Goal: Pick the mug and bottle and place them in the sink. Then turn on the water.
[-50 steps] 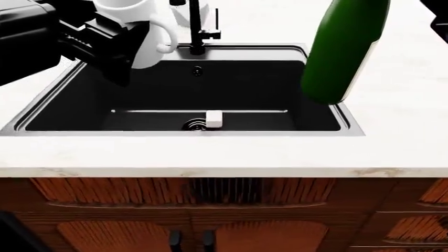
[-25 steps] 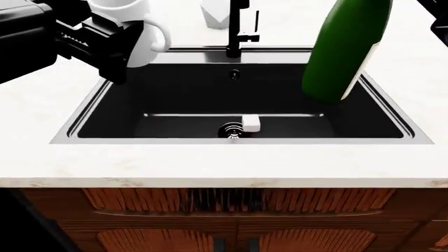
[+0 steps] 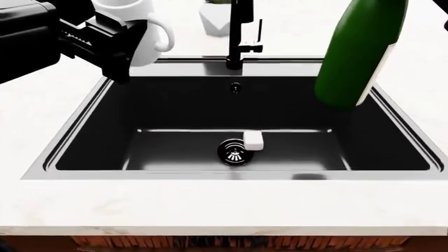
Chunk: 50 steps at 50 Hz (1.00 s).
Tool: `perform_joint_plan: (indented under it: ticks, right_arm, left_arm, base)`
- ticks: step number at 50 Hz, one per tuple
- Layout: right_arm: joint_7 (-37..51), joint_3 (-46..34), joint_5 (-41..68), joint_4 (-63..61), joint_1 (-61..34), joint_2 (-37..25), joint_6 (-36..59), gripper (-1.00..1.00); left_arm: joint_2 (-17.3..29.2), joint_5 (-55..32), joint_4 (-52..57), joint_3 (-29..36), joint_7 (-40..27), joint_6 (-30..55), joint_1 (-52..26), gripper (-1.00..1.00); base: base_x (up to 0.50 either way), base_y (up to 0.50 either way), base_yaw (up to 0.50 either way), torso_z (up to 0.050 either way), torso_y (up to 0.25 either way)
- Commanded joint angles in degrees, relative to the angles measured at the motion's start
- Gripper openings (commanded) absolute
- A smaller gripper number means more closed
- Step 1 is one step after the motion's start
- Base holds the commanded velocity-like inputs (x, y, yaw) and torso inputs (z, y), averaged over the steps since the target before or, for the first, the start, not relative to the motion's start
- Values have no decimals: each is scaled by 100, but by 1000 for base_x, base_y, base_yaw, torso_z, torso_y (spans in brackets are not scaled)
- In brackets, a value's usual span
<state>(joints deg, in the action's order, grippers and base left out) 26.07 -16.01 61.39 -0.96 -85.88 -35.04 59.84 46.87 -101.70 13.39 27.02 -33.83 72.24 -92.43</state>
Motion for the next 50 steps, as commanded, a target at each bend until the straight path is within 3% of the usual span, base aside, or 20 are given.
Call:
perform_joint_plan:
  ticks: [1,30,50]
  right_arm:
    - [-64,62,-45,-65,-45,-62,16,-100]
    - [-56,-10,-51,-91,-37,-4,-39,-100]
    - [-111,38,223,-251,-70,-249,244,-100]
  left_arm:
    - [12,45,-9,-9,-29,-48,-25,-100]
    - [81,-96,24,49,-95,-81,-73,-100]
    - [-169,179,-81,553,251,104,409,-100]
  base:
    - [344,0,0,0,0]
    - [349,0,0,0,2]
    - [7,0,0,1,2]
